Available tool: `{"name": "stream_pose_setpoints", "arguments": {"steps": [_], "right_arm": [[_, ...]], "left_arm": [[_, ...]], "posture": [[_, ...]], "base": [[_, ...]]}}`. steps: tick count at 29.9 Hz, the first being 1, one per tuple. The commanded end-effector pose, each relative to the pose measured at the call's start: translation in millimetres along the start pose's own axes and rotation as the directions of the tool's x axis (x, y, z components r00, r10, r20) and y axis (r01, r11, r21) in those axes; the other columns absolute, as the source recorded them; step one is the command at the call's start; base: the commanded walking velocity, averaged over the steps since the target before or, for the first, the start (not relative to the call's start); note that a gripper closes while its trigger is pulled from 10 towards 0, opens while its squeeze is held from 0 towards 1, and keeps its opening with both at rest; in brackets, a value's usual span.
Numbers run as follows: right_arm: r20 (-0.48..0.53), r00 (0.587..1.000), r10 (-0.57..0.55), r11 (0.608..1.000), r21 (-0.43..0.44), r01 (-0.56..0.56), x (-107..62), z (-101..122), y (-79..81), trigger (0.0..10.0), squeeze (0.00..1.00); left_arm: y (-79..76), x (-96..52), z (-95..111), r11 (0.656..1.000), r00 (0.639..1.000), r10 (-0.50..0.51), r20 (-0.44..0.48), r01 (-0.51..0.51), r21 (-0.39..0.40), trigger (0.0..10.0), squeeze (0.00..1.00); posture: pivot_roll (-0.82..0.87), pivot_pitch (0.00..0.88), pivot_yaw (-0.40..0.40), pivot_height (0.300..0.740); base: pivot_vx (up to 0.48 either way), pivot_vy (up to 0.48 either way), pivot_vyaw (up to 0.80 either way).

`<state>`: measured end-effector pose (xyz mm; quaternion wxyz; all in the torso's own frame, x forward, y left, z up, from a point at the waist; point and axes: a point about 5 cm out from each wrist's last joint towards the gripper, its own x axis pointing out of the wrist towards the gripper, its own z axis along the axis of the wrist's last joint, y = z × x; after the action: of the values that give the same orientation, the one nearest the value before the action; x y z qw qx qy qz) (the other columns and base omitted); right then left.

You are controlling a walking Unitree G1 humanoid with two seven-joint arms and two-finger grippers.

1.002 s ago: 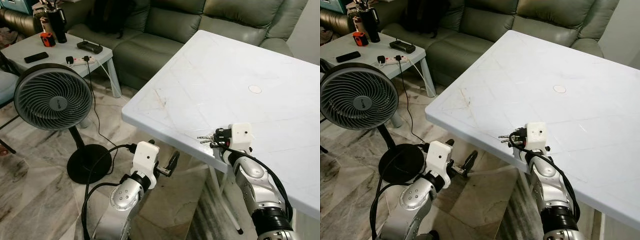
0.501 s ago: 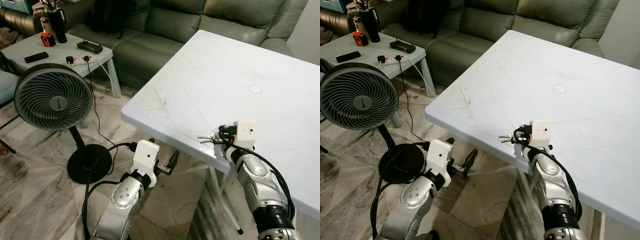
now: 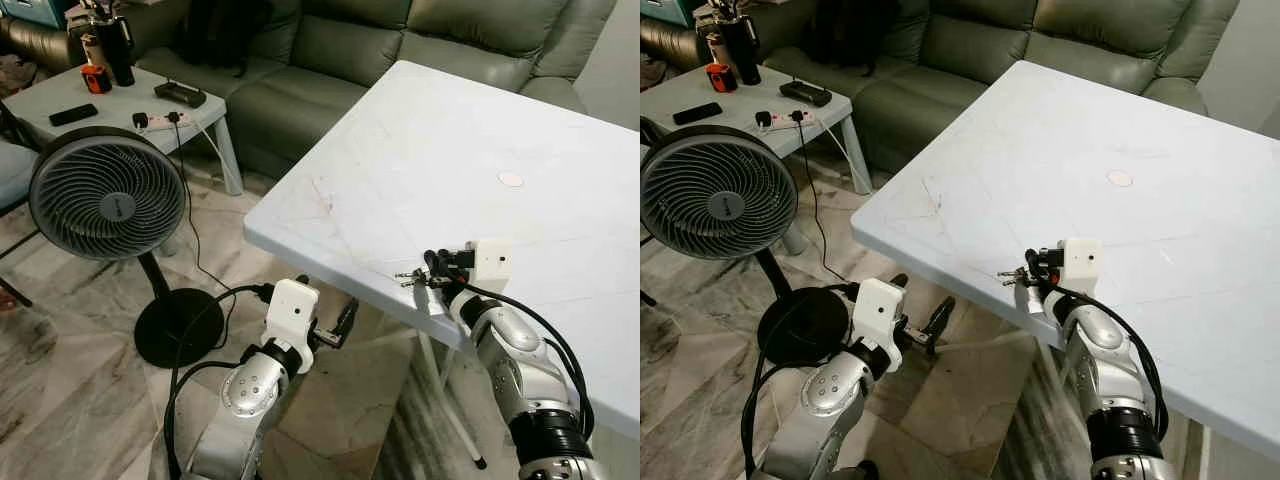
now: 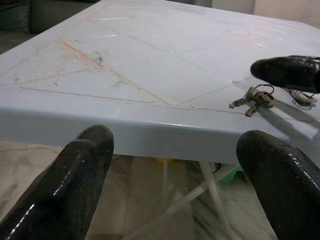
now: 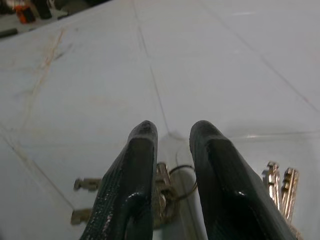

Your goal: Hang keys on a hook

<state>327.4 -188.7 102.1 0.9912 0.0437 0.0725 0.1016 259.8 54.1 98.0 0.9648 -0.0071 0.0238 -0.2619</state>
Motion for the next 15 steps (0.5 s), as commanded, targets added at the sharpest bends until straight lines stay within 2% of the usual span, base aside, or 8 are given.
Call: {"name": "stream_pose_setpoints", "arguments": {"steps": [1,5,6,15], "right_arm": [[-0.014,1.0,-0.014,1.0,-0.025,0.013,-2.9,-0.7,-3.2,10.0,0.0],[-0.026,0.999,-0.023,0.999,-0.029,0.023,-3.6,-2.0,-5.4,10.0,0.0],[-0.028,0.999,-0.024,1.0,-0.02,0.024,-3.6,-2.1,-7.0,10.0,1.0],[-0.021,1.0,-0.011,1.0,0.013,0.012,-4.2,0.2,-9.2,10.0,1.0]], "left_arm": [[-6.5,3.9,1.3,1.0,1.0,-0.021,0.008,0.021,-0.003,10.0,0.0],[-6.6,3.9,1.0,1.0,1.0,-0.022,0.008,0.022,-0.003,10.0,0.0],[-6.9,4.2,1.2,1.0,1.0,-0.022,0.01,0.022,-0.004,10.0,0.0],[-6.5,5.5,1.6,1.0,1.0,-0.022,0.011,0.022,-0.002,10.0,0.0]], "posture": [[0.05,0.089,-0.042,0.74],[0.05,0.084,-0.043,0.74],[0.05,0.084,-0.043,0.74],[0.05,0.09,-0.044,0.74]], "base": [[0.0,0.0,0.0],[0.0,0.0,0.0],[0.0,0.0,0.0],[0.0,0.0,0.0]]}}
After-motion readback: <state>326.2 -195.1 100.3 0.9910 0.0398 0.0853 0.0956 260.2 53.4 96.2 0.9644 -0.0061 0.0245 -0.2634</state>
